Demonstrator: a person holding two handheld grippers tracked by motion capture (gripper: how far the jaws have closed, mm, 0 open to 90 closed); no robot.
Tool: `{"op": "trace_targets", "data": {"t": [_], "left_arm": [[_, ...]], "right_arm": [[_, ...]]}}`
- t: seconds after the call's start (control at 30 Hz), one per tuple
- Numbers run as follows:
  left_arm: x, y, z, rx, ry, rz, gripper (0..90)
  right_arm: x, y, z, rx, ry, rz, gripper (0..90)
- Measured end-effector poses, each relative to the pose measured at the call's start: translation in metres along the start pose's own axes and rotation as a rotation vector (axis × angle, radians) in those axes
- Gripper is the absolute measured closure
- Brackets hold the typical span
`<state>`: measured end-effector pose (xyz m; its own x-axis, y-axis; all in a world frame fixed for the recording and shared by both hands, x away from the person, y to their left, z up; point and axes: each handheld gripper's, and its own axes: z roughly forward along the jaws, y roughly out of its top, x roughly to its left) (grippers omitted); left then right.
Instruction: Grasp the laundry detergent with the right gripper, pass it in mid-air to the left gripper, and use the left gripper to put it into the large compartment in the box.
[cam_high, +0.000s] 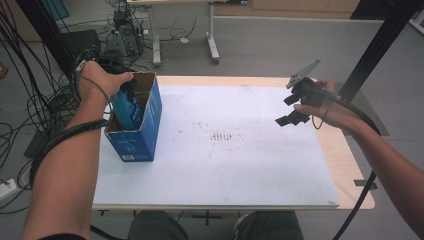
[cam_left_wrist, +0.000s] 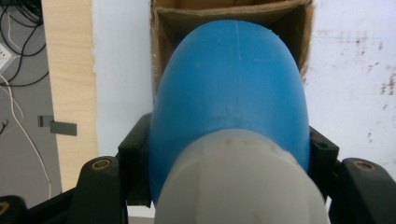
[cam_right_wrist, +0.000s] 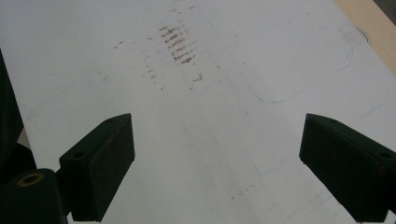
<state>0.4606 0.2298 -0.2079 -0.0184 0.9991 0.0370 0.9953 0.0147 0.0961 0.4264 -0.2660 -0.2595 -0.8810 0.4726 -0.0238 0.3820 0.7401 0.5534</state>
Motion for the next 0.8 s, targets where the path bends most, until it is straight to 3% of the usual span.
{"op": "trace_targets", "data": {"t": [0.37, 0.8], "left_arm": [[-0.002, -0.002, 0.026, -0.002, -0.004, -0.001, 37.4], [-0.006, -0.002, 0.043, -0.003, 0.009, 0.005, 37.4]], "right_arm": [[-0.001, 0.000, 0.005, 0.011, 0.003, -0.002, 10.4], [-0.003, -0.001, 0.007, 0.007, 0.001, 0.000, 10.4]]}}
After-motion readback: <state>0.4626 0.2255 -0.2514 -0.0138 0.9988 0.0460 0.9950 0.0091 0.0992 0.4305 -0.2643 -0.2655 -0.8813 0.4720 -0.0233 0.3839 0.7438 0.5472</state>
